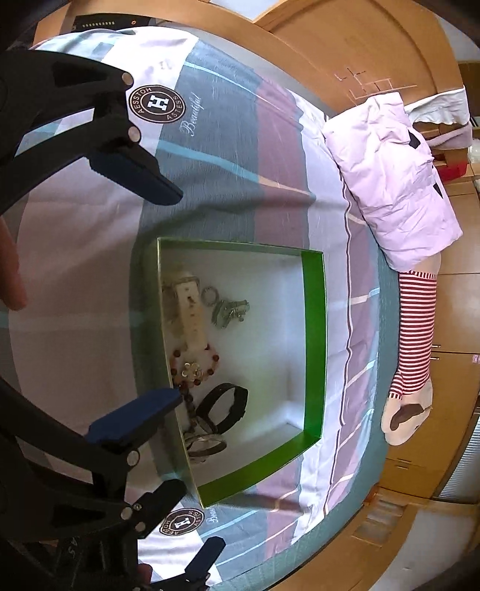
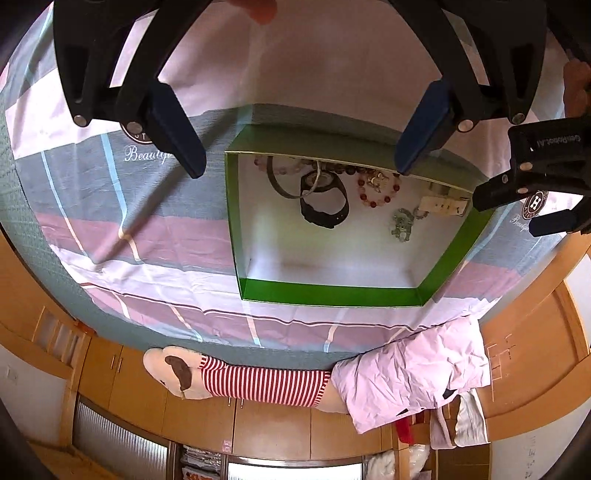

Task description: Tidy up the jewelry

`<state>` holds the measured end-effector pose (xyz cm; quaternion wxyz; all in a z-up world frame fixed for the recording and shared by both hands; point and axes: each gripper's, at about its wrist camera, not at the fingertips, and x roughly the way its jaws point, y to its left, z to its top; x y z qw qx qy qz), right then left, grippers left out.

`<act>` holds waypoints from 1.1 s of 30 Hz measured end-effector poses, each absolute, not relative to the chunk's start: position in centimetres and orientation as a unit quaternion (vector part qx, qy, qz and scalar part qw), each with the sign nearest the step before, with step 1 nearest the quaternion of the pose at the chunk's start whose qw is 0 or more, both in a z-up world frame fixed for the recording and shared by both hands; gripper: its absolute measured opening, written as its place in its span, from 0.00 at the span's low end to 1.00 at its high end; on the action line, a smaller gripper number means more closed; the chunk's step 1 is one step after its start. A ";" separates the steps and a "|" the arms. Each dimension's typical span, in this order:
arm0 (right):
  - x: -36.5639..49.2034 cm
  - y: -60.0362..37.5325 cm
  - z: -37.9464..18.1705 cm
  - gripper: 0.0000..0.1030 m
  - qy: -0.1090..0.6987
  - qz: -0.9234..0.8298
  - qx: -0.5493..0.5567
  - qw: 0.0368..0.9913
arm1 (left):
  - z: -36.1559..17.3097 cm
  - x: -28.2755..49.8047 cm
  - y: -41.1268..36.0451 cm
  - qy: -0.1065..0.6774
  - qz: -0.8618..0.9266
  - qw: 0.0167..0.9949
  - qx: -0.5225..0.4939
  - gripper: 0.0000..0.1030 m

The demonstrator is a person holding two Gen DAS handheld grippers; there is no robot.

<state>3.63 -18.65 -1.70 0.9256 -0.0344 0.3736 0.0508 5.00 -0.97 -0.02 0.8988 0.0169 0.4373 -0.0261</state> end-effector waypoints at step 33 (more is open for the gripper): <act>3.2 -18.3 -1.5 0.99 0.367 0.052 -0.048 0.927 | -0.5 4.8 -1.5 0.443 -0.031 0.896 0.020 0.98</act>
